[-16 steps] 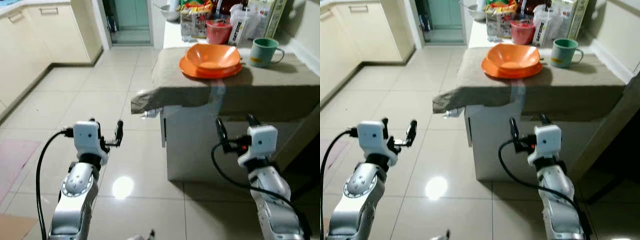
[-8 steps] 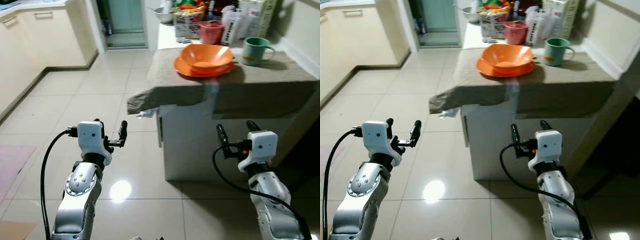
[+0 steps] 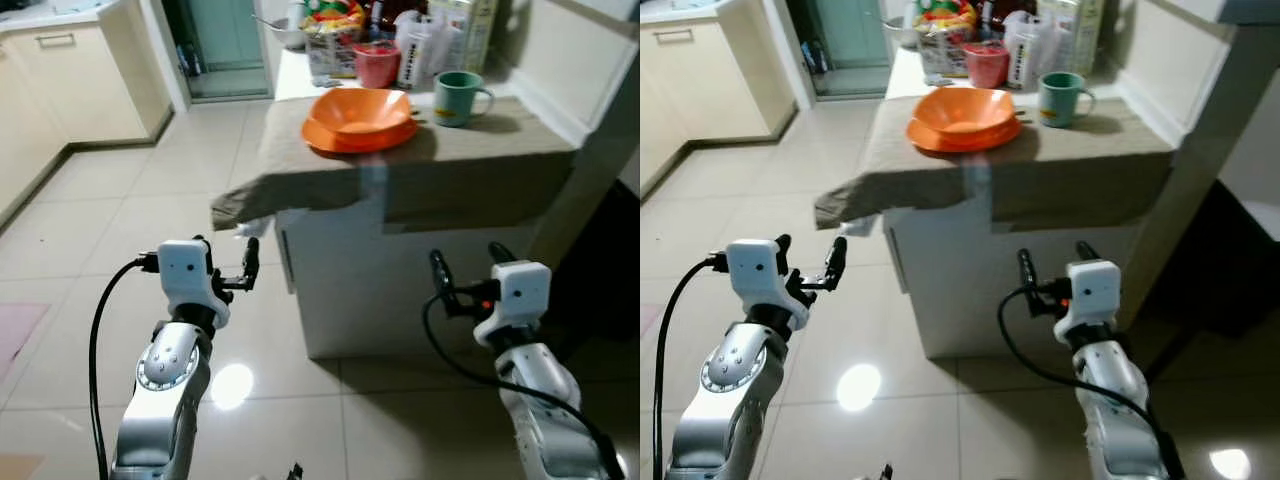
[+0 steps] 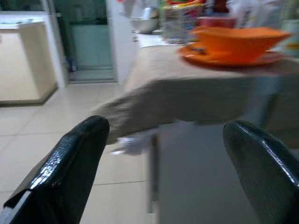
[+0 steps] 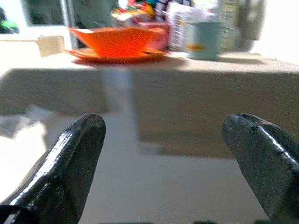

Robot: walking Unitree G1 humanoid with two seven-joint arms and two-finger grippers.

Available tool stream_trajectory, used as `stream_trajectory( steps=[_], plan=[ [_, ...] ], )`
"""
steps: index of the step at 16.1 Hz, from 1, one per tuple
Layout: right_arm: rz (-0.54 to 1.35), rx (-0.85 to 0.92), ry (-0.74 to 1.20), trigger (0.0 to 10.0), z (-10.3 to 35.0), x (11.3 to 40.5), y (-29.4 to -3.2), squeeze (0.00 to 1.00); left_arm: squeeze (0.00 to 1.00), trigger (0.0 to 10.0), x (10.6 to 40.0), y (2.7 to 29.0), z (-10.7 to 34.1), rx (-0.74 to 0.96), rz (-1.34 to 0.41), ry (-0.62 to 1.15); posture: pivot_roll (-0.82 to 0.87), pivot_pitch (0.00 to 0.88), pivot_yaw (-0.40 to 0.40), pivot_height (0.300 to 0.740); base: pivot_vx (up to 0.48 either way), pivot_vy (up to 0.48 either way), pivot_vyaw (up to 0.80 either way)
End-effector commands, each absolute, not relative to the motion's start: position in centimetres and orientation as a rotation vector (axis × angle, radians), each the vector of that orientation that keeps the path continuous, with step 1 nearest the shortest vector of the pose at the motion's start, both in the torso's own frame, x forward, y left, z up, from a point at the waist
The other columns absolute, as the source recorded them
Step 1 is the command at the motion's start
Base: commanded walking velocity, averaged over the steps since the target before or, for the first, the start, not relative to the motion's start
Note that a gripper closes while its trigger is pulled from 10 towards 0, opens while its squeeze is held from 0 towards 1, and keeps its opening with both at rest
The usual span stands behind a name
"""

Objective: Setting the table

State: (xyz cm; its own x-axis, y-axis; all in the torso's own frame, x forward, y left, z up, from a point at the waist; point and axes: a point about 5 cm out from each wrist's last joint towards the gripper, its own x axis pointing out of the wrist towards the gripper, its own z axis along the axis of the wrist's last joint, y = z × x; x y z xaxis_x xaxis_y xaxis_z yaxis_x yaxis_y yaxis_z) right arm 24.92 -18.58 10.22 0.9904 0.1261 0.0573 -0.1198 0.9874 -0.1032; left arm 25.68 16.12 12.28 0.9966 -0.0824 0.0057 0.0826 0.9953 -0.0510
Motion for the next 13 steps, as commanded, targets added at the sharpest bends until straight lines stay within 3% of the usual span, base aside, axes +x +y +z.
stream_trajectory(
  steps=[1, 8, 13],
  plan=[
    [0.142, -0.08, -0.07, 10.0, 10.6, 24.8, -18.3, 0.0, 0.0, 10.0, 25.3, 17.2, 12.6, -0.031, -0.059, 0.0, -0.16, 0.016, 0.092, 0.74, 0.0, -0.465, 0.0],
    [0.209, -0.088, -0.037, 10.0, 10.7, 22.7, -18.3, 0.0, 0.0, 10.0, 23.0, 18.7, 12.8, -0.032, -0.054, 0.067, -0.16, 0.022, 0.108, 0.74, 0.0, -0.465, 0.0],
    [0.216, -0.094, -0.028, 10.0, 10.6, 22.2, -18.5, 0.0, 0.0, 10.0, 23.5, 18.9, 13.1, -0.027, -0.05, 0.062, -0.16, 0.015, 0.111, 0.74, 0.0, -0.461, 0.0]
  ],
)
